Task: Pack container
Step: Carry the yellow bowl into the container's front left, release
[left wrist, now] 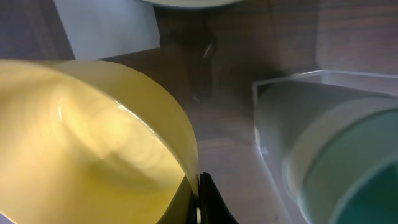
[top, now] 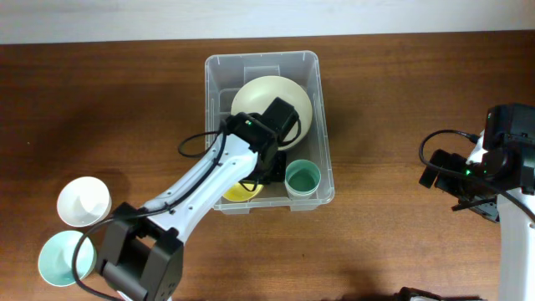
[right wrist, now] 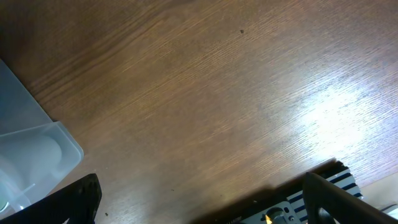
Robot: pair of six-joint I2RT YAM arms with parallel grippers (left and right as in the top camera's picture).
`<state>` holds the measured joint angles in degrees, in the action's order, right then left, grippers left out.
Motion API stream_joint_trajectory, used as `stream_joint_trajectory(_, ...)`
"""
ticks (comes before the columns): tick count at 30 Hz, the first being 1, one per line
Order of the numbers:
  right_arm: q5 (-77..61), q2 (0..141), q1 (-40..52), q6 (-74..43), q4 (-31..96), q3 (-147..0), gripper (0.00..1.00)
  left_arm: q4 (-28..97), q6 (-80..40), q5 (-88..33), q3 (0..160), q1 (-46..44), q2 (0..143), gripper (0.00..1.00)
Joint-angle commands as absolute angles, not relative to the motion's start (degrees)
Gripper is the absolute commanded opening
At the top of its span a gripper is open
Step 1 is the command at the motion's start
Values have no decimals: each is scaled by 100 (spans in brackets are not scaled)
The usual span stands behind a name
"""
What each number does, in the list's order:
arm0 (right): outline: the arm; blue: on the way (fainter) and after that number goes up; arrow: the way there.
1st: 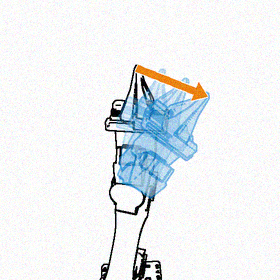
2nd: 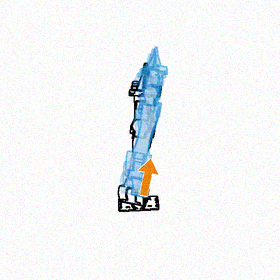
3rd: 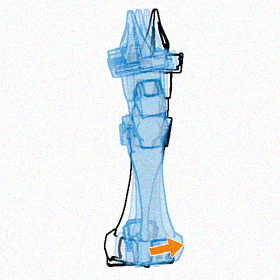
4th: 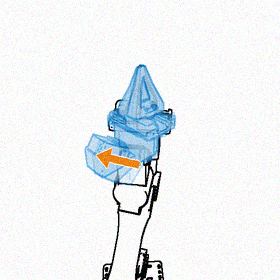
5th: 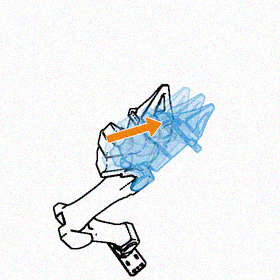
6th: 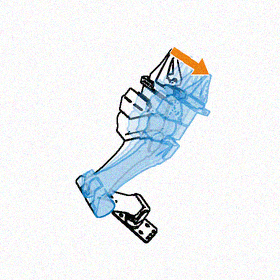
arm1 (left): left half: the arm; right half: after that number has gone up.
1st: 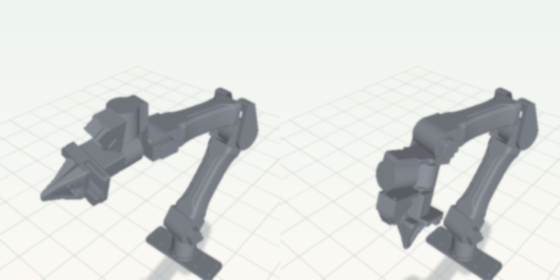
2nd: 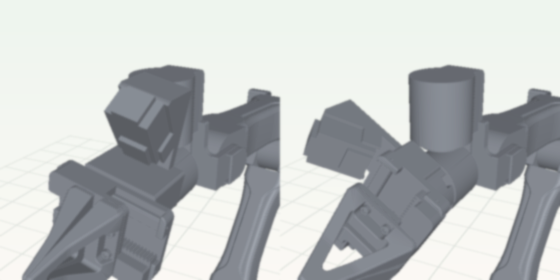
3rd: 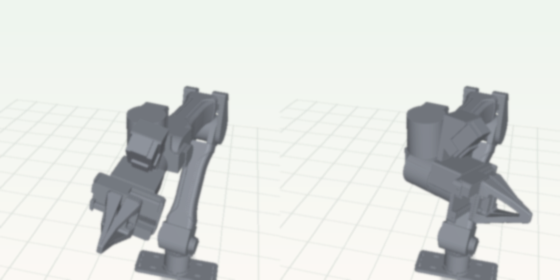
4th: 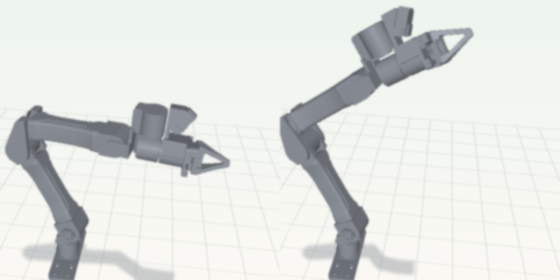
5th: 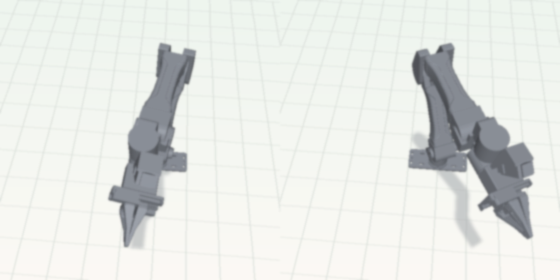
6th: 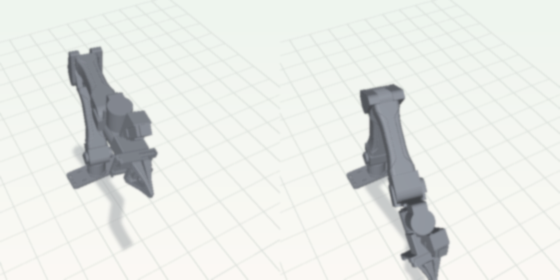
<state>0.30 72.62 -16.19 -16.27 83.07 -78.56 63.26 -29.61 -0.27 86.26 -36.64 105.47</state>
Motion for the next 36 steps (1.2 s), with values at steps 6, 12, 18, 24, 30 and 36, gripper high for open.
stream_joint_trajectory(6,21,7271,-1614,-1629,8307,-7852,99,6388,-3011,-89,8720,-3647,10549,23)
stream_joint_trajectory(12,21,7271,-1614,-1629,8309,-7852,99,7155,-2995,410,9247,-3258,10289,26)
stream_joint_trajectory(18,21,7271,-1614,-1632,8302,-7852,99,7797,-2991,1356,9924,-2362,9515,62)
stream_joint_trajectory(24,21,7271,-1614,-1632,8305,-7852,99,7817,-2672,1527,9959,-851,8925,69)
stream_joint_trajectory(30,21,7275,-1614,-1632,8305,-7852,99,7835,-2342,1511,9756,558,9170,72)
stream_joint_trajectory(36,21,7275,-1614,-1632,8307,-7852,99,7430,-2110,982,9146,1398,9880,72)
